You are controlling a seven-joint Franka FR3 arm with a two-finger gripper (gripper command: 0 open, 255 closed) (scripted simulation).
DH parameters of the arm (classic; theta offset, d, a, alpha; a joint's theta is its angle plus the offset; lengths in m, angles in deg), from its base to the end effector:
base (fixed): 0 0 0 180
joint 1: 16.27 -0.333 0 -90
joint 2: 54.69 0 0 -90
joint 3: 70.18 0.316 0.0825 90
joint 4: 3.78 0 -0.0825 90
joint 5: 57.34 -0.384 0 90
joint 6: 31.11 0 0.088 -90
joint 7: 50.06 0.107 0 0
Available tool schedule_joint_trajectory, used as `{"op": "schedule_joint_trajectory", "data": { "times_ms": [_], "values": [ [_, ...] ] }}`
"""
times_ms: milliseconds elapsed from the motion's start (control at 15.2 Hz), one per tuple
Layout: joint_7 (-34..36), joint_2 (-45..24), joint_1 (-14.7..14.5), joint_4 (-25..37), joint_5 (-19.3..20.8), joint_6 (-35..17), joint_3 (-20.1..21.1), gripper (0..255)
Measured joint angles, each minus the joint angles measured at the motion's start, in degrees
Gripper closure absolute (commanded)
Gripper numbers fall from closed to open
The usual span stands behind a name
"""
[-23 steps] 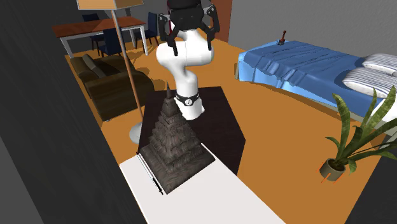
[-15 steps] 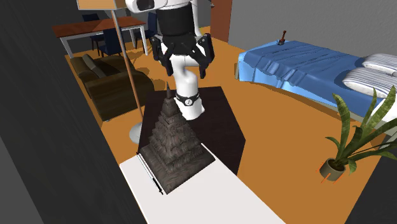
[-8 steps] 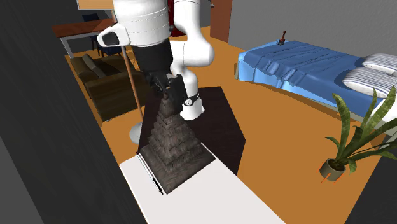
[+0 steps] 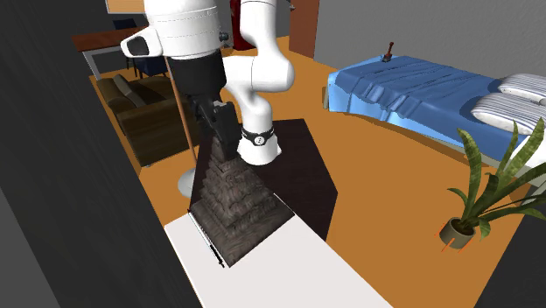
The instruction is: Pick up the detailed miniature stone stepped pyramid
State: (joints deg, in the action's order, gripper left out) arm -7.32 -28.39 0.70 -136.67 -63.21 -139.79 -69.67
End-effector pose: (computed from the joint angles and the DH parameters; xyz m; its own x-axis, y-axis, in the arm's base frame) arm 0.4026 -0.1108 0.5189 0.4856 -0.8734 -0.0382 -0.8719 -0.4807 -0.0928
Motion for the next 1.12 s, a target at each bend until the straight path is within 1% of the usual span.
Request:
{"op": "schedule_joint_trajectory", "data": {
  "times_ms": [66,132,198,264,396,462,594,726,858,1122],
  "values": [
    [0.07,0.21,0.0,-0.24,-0.07,-1.12,0.07,0],
    [0.48,1.04,-0.12,-1.22,-0.13,-1.26,0.36,255],
    [0.74,2.32,-0.2,-2.69,-0.08,-0.92,0.55,255],
    [1.1,1.18,-0.27,-3.84,0.11,-0.57,0.73,255],
    [1.76,0.87,-0.39,-4.17,-0.09,-2.42,0.99,255],
    [1.8,0.5,-0.37,-3.85,-0.13,-2.35,0.97,255],
    [1.84,-0.29,-0.34,-3.27,-0.12,0.07,0.95,255],
    [1.86,-0.55,-0.35,-3.18,-0.15,1.12,0.98,255],
    [0.67,-2.89,0.02,-2.54,0.04,-0.64,0.15,255],
    [0.57,-4.2,-0.08,-0.63,0.16,1.91,0.1,255]
  ]
}}
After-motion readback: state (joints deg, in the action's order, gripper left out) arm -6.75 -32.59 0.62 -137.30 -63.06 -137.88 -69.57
